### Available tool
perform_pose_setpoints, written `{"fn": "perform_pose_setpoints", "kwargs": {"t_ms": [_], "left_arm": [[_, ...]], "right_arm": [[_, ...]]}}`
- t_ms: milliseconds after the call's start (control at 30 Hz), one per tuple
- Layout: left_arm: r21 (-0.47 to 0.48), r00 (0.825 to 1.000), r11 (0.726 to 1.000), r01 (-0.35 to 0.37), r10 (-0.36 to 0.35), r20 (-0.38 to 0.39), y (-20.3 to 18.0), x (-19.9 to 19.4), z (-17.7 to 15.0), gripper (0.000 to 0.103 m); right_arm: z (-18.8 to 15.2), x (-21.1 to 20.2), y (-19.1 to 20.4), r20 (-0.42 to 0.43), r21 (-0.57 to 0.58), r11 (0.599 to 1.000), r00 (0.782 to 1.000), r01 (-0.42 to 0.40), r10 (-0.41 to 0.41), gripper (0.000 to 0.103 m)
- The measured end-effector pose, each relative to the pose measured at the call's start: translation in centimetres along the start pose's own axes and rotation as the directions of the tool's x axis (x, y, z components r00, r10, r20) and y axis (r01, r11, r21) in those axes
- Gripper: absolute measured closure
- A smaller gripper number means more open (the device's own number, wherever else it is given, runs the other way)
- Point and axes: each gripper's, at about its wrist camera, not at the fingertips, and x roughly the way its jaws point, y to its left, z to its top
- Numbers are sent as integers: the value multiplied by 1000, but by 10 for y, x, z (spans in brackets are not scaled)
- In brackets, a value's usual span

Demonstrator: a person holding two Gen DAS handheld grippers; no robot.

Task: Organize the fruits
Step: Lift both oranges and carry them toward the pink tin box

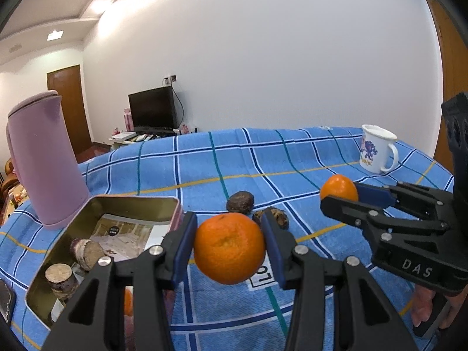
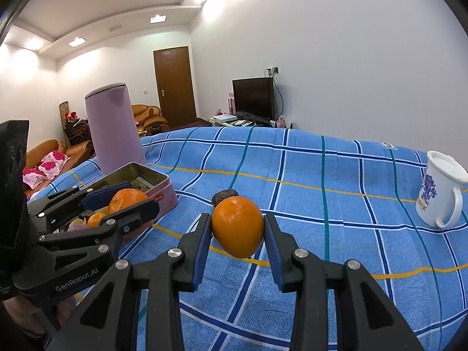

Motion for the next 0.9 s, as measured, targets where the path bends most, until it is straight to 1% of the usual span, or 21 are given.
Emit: {"fn": "perform_pose_setpoints", "kwargs": {"t_ms": [700,900], "left_arm": [[-19,998,999,-27,28,60,2,-13,-2,56],[-18,998,999,-28,29,63,2,-14,-2,56]], "right_arm": [[-3,-16,16,74,-49,999,997,4,-1,65],[-4,-21,19,92,-60,998,996,6,-1,65]]}}
